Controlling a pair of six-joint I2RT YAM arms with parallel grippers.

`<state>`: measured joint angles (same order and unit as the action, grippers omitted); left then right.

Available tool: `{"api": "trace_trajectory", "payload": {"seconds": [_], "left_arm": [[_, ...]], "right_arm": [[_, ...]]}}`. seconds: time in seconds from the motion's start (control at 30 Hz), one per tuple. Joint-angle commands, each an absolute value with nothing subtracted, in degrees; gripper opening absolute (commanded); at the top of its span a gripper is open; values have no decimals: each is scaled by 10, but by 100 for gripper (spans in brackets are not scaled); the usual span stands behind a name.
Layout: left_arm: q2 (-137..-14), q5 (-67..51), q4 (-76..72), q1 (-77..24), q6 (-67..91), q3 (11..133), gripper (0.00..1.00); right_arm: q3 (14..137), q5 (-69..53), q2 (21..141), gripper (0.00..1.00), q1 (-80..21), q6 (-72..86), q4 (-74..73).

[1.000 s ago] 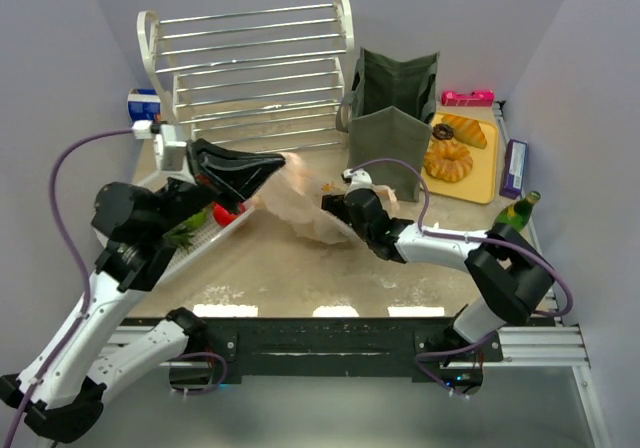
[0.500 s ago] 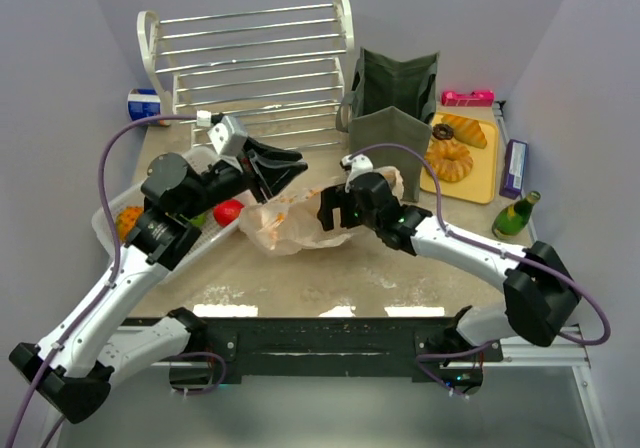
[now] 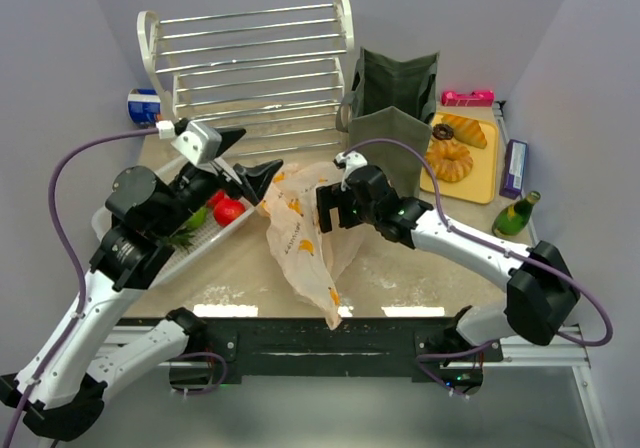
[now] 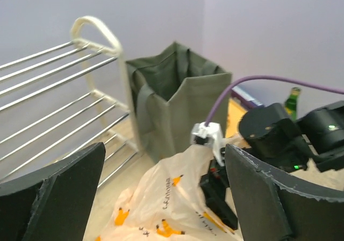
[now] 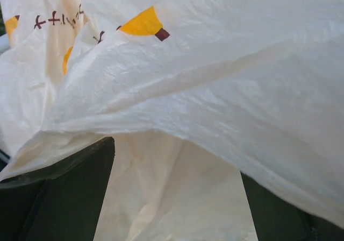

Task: Place the mixed food into the grocery bags and tie them

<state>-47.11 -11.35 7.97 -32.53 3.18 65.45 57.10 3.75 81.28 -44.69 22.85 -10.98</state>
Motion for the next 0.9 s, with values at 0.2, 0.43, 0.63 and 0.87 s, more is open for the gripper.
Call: {"api": "trace_trajectory", "payload": {"seconds": [0.2, 0.43, 0.63, 0.87], "left_arm": [[-518, -27, 133, -302, 85, 600, 100], [-530, -65, 78, -294, 158, 510, 100], [-551, -91, 66, -292, 170, 493, 98], [-547, -81, 76, -290, 167, 481, 97]], "right_arm": [[568, -37, 701, 99, -451, 239, -221], [448, -183, 623, 96, -460, 299, -173], [360, -218, 627, 91, -515, 347, -100], [295, -218, 635, 84, -559, 435, 21]]}}
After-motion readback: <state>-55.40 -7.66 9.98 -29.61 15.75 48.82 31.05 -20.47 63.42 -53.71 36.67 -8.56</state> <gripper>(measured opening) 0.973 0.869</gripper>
